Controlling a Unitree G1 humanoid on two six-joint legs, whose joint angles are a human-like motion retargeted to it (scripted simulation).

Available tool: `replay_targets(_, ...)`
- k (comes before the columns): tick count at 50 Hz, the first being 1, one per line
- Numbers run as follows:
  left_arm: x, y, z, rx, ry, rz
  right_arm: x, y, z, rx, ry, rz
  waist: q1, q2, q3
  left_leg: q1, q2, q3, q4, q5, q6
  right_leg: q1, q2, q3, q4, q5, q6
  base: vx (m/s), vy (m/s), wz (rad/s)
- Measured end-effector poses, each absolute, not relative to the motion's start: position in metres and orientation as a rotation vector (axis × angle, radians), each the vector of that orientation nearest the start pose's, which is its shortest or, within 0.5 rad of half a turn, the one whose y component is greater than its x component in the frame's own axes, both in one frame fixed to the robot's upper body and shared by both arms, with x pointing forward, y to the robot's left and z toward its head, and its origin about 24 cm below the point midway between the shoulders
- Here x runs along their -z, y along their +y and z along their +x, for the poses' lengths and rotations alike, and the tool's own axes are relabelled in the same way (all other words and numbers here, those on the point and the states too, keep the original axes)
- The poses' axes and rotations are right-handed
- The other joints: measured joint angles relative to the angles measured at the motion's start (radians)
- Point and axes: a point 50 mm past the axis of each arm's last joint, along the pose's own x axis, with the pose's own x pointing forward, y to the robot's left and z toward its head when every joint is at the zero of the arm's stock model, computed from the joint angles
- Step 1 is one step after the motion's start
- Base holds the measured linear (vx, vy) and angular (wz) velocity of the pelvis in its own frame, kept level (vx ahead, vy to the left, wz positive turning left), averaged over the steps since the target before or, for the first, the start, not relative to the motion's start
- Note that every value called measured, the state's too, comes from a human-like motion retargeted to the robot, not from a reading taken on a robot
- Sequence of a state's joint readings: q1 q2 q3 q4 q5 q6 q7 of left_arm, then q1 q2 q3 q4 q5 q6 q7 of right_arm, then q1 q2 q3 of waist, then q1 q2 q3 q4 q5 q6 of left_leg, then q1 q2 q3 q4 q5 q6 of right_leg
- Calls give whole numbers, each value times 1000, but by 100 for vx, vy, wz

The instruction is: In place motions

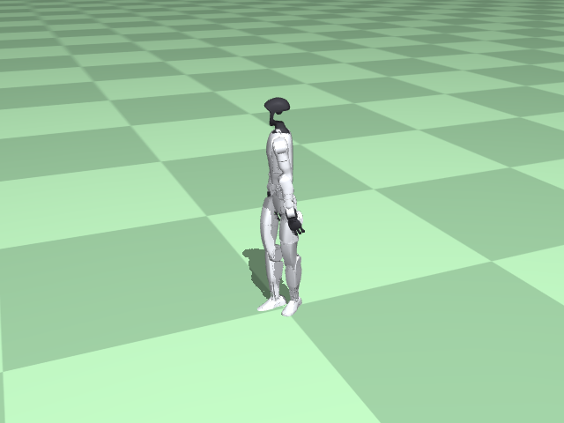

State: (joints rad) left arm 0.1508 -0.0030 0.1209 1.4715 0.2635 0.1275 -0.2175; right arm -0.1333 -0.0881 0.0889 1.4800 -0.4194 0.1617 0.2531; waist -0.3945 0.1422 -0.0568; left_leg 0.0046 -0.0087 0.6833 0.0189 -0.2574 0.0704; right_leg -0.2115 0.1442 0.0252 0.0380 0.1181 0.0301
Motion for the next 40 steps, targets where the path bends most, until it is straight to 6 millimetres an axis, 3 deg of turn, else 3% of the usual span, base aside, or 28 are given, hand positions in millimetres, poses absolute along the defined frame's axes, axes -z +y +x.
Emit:
replay_targets(18,181,157,-23,177,1721,-95,177,-192,37,-442,1649,-311,104,-42,-52,-115,-35,-333,57,76,40,34,-177,-281,28,-81,30,-8,12,117)
replay_targets(27,180,165,-11,132,1717,-94,177,-189,45,-470,1615,-343,93,-72,-42,-142,-86,-486,66,126,57,92,-209,-464,-3,-94,9,-15,8,116)
replay_targets(40,180,167,-11,151,1730,-62,177,-172,57,-502,1542,-278,211,-123,-32,-107,-98,-481,58,151,54,161,-219,-482,-9,-119,5,-5,1,10)
